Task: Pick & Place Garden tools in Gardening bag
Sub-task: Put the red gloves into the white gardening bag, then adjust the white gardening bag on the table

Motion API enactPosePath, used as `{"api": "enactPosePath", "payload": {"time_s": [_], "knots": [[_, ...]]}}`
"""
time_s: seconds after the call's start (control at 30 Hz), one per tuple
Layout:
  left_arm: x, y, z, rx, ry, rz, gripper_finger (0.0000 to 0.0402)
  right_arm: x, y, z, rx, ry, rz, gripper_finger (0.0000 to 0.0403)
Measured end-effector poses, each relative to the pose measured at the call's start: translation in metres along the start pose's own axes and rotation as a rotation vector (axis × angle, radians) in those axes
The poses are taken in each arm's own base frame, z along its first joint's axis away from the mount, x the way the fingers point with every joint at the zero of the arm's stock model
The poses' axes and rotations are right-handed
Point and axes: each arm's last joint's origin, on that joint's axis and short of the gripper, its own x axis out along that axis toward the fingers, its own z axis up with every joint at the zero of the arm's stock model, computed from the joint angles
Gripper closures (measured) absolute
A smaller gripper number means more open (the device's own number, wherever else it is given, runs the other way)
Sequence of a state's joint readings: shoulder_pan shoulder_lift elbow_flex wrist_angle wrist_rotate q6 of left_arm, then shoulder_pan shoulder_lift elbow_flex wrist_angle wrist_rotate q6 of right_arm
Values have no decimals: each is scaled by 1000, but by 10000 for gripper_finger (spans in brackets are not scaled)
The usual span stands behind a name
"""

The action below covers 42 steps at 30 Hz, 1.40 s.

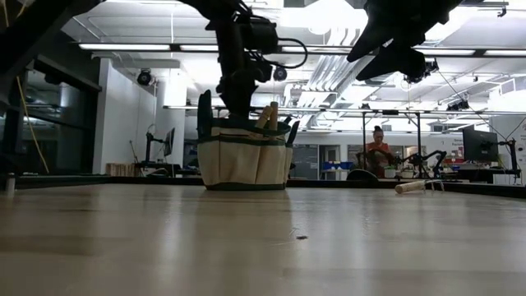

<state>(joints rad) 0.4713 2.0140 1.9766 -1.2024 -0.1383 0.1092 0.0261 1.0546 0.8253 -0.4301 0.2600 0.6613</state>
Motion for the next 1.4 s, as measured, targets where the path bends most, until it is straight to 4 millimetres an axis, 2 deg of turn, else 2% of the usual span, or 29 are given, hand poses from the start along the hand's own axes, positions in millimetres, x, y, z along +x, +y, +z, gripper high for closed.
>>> {"api": "enactPosePath", "payload": {"time_s": [0.17, 0.33, 0.47, 0.67, 0.93, 1.17, 1.3, 1.4], "knots": [[-5, 1, -1, 2, 20, -1, 93, 0, 0, 0, 0, 0, 0, 182], [-16, 2, 2, 3, -8, 2, 87, 0, 0, 0, 0, 0, 0, 182], [-28, 0, 3, 102, -11, -18, 87, 0, 0, 0, -3, 5, -4, 182], [-38, -25, 0, 293, -18, -176, 87, 0, -3, -3, -13, 35, -26, 182], [-46, -66, -1, 421, -11, -150, 87, 0, -3, -4, -19, 45, -34, 182], [-29, -94, -11, 512, 57, -113, 111, 0, -4, -4, -47, 46, -35, 182], [-16, -100, -13, 521, 62, -69, 141, 0, -4, -5, -52, 47, -34, 182], [-13, -98, -12, 515, 56, -15, 159, 0, -4, -5, -52, 47, -34, 182]]}}
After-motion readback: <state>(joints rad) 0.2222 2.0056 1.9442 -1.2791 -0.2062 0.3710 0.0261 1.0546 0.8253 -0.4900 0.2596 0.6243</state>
